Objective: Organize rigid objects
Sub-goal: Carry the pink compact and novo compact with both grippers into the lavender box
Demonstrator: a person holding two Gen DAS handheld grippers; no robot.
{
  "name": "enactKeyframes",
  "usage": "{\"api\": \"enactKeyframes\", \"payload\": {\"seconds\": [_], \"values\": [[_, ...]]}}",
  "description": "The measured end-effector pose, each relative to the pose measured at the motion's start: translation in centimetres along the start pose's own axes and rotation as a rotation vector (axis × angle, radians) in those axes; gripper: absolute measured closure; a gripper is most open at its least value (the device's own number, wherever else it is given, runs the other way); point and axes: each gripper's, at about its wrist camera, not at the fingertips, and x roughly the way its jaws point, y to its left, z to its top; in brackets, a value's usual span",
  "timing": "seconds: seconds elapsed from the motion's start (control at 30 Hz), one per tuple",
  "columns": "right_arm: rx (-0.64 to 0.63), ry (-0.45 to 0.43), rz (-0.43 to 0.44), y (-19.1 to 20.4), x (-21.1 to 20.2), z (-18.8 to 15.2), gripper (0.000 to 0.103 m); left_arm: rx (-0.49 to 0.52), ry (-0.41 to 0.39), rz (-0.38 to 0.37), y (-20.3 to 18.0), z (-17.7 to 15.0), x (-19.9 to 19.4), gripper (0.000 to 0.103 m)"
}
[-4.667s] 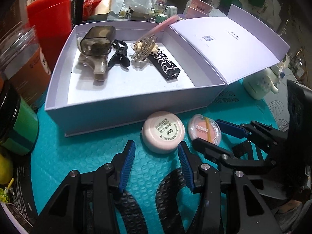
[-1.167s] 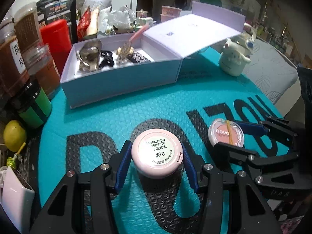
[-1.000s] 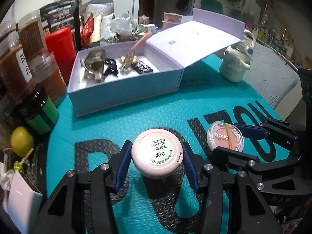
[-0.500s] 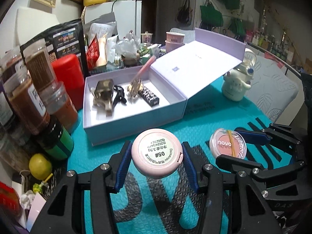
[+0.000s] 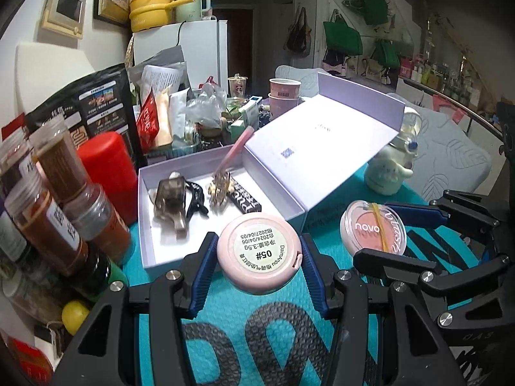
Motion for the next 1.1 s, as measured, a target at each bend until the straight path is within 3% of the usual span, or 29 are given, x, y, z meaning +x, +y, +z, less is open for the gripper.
{"api": "enactKeyframes", "payload": {"seconds": [0.67,1.1], "values": [[-0.107,-0.061,0.031,-0.7,3.4,6.5,0.049,0.051,-0.036,0.038,3.1,5.3,3.2,0.053],[-0.103,-0.008,0.059,-1.0,8.4,7.8,0.048,0.037,0.013,0.066,6.4,5.5,7.2,0.053]]}}
